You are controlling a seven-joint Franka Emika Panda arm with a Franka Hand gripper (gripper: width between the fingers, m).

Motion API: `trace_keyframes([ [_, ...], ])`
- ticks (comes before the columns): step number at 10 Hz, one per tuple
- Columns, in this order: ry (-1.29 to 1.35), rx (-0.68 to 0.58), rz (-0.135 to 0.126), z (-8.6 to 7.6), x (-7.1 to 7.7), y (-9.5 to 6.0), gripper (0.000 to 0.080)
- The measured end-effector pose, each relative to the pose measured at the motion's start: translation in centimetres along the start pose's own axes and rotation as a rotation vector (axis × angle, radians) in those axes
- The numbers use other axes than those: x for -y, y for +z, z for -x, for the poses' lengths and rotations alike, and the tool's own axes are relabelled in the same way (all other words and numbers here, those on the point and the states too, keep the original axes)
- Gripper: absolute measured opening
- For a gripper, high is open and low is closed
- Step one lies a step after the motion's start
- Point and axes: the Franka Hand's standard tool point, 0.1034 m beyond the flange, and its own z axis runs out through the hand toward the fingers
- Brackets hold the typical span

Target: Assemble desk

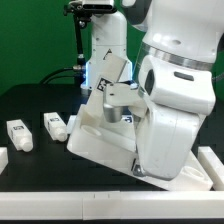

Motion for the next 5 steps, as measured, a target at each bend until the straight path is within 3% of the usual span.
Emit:
trace_keyframes([
  [5,0.001,-0.003,-0.009,-1.3,0.1,1.4,0.0052],
])
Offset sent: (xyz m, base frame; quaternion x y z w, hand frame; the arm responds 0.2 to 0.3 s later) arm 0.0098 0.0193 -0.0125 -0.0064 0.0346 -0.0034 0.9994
